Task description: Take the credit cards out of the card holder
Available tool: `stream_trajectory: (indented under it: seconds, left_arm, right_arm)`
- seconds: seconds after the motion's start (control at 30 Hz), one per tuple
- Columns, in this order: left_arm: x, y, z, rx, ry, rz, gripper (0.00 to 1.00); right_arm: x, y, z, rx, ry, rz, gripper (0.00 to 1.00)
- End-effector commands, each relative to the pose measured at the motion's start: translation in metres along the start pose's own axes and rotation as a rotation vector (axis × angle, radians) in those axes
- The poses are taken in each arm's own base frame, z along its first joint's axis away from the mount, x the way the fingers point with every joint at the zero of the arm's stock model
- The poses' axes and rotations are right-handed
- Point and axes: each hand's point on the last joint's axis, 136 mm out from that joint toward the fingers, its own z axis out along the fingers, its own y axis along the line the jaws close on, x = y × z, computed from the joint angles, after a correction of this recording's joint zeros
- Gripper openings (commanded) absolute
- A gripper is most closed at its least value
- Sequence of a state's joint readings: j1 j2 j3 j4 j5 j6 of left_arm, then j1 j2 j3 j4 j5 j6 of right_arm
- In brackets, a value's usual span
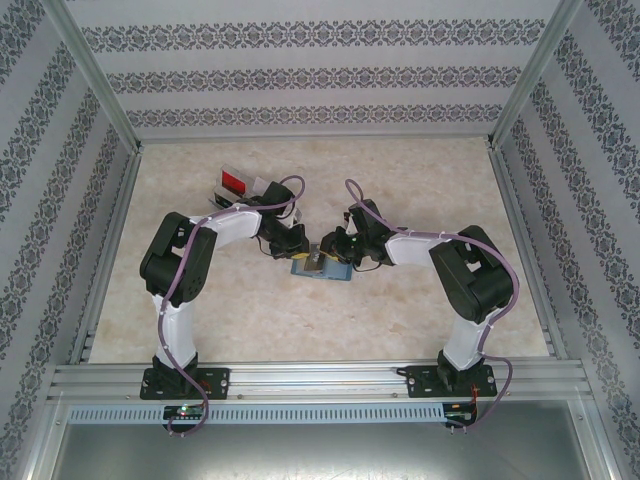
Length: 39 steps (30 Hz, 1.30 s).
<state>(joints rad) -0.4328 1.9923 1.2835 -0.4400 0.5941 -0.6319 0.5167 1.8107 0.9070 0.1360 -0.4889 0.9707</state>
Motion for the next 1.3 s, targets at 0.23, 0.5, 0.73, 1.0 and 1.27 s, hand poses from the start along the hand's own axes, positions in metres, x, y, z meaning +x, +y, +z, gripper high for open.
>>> stream_trajectory:
  seconds: [0.23, 0.5, 0.73, 1.0, 1.27]
  left_arm:
    - [0.011, 0.024, 0.012, -0.095, 0.037, -0.02, 0.1]
    - [0.0, -0.013, -0.014, 0.0, -0.015, 0.035, 0.27]
    - [-0.016, -0.045, -0.077, 0.056, -0.168, 0.13, 0.52]
    - [-0.022, -0.056, -0.125, 0.223, -0.303, 0.145, 0.71]
    - [-0.013, -0.103, -0.146, 0.528, -0.29, 0.215, 0.68]
  right_arm:
    - [-0.002, -0.005, -0.012, 0.038, -0.034, 0.014, 0.1]
    - [-0.012, 0.009, -0.048, -0.008, -0.119, -0.114, 0.01]
    - [-0.026, 0.048, -0.087, -0.161, -0.194, -0.275, 0.0]
    - [-0.031, 0.094, -0.102, -0.416, -0.186, -0.307, 0.0]
    - [-0.035, 0.128, -0.104, -0.582, -0.127, -0.303, 0.0]
